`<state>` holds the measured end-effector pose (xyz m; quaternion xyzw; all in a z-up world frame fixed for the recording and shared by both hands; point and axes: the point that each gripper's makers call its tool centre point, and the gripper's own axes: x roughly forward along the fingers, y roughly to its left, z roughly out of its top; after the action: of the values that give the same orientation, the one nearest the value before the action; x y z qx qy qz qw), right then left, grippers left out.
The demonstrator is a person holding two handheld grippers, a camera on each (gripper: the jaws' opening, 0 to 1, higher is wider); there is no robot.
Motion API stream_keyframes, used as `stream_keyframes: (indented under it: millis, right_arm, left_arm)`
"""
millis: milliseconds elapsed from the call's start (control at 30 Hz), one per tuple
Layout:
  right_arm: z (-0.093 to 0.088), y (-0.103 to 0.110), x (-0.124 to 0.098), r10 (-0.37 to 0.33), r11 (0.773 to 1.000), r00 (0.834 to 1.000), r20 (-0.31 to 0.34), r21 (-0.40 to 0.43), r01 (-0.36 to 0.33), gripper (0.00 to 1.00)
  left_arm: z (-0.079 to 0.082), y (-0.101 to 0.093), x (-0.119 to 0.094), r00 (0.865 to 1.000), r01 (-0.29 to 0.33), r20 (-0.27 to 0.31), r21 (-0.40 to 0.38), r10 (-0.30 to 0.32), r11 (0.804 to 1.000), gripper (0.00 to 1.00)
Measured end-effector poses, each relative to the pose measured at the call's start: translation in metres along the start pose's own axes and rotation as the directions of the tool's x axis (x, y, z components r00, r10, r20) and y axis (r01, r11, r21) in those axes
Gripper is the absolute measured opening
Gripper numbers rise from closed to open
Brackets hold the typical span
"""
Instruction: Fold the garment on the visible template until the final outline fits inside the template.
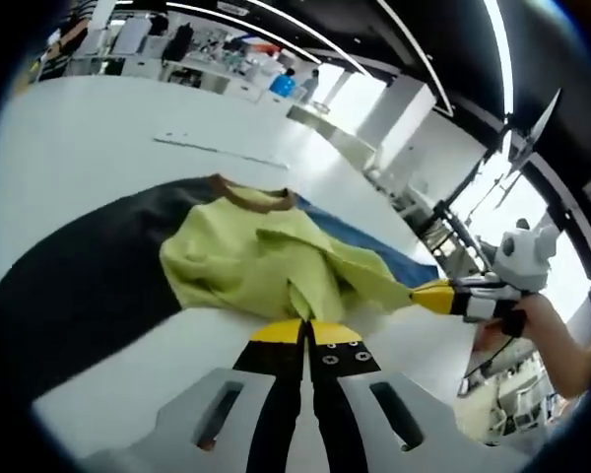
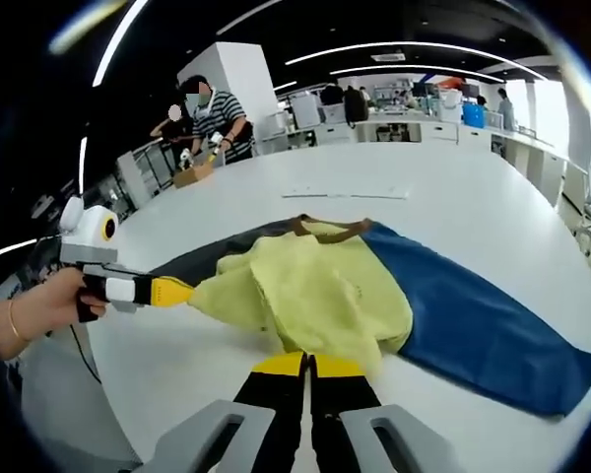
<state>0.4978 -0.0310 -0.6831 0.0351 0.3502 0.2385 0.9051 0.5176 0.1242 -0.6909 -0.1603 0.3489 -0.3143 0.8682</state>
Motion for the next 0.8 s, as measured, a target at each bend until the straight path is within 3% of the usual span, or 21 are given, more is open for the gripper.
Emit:
stream_keyframes:
  millis: [200,400,533,800]
  right_arm:
    - [0.001,-0.005,-0.018,-0.021,1.0,1.0,0.006,-0.018,0.021,0.0]
    - [-0.003,-0.011,-0.037,-0.047,0.998,0.999,0.006,-0.034,0.047,0.0]
    - [-0.014,-0.017,-0.049,-0.064,0.997,0.998,-0.012,-0.039,0.064,0.0]
    - [-0.029,-0.019,-0.069,-0.071,0.997,0.997,-0.039,-0.046,0.069,0.0]
  left_arm:
    - [-0.005,0.003,-0.025,1.0,-0.023,-0.019,0.026,0.023,0.999,0.0]
    - [-0.002,0.004,-0.048,0.999,-0.04,-0.003,0.065,0.04,0.997,0.0]
    - [-0.003,0.01,-0.067,0.997,-0.076,0.006,0.109,0.076,0.991,0.0]
    - [-0.014,0.013,-0.095,0.994,-0.105,0.005,0.128,0.105,0.986,0.0]
